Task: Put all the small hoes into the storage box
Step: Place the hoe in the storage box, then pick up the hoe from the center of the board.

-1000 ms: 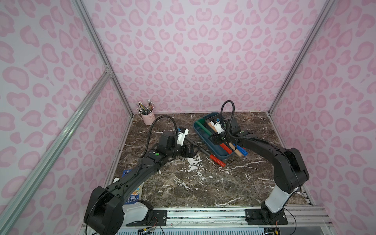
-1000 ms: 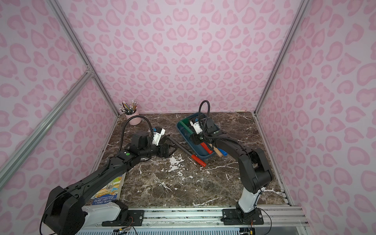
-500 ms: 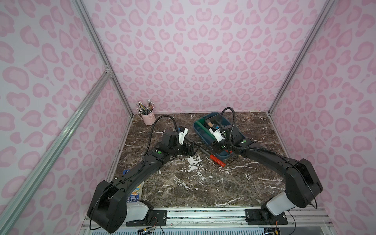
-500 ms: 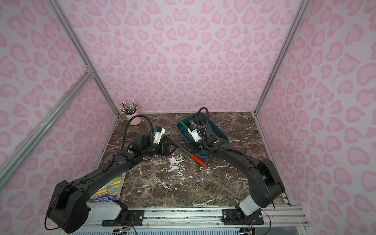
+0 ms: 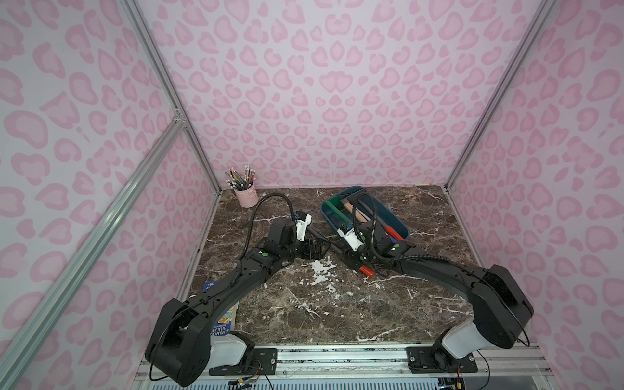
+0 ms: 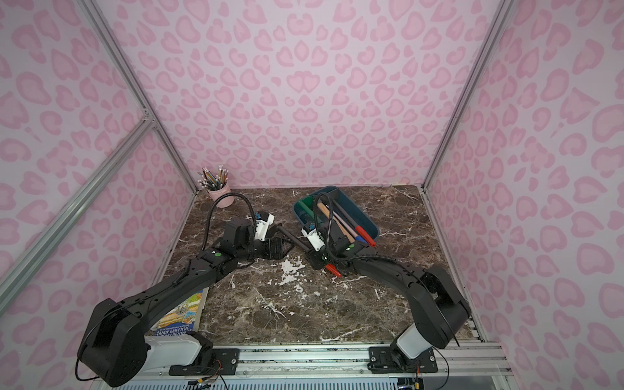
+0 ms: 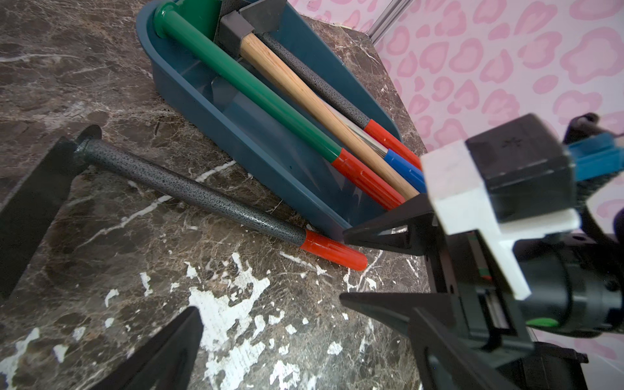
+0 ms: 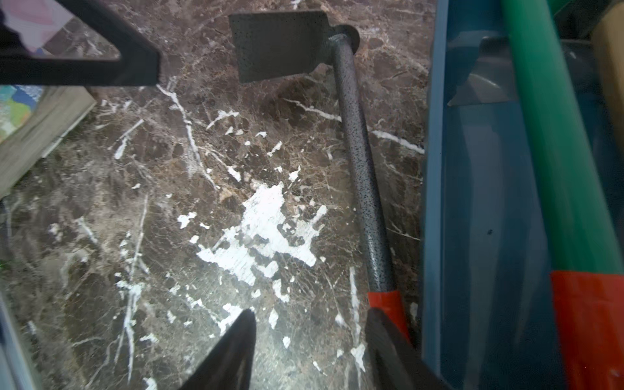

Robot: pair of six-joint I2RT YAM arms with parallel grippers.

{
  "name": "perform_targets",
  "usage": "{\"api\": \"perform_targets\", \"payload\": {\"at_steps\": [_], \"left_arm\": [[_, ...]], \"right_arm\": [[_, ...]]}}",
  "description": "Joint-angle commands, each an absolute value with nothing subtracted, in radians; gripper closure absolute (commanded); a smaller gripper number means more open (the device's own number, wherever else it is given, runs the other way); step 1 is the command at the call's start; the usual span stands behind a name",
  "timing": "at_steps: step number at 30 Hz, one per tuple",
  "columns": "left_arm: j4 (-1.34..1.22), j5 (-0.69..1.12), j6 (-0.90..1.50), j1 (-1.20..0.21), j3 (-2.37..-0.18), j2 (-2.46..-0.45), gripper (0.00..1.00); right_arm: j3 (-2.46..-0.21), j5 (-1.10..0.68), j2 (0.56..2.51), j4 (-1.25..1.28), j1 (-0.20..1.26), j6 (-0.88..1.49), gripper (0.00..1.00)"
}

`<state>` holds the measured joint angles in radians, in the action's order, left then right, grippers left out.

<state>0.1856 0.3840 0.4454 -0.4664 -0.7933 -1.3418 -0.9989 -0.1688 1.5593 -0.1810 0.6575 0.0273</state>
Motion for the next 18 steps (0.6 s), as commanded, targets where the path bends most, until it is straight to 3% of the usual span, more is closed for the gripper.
{"api": "perform_targets", "payload": {"at_steps": [1, 18], "left_arm": [[0.143, 0.364, 0.432, -0.465, -0.789, -1.329, 0.02], [0.146, 0.347, 0.430, -0.466, -0.758, -1.297, 0.02]], "right_arm": [[-0.998, -0.120, 1.587, -0.185, 0.663, 0.028, 0.43], [-1.032, -0.029, 1.740, -0.166, 0.662, 0.008, 0.42]]}}
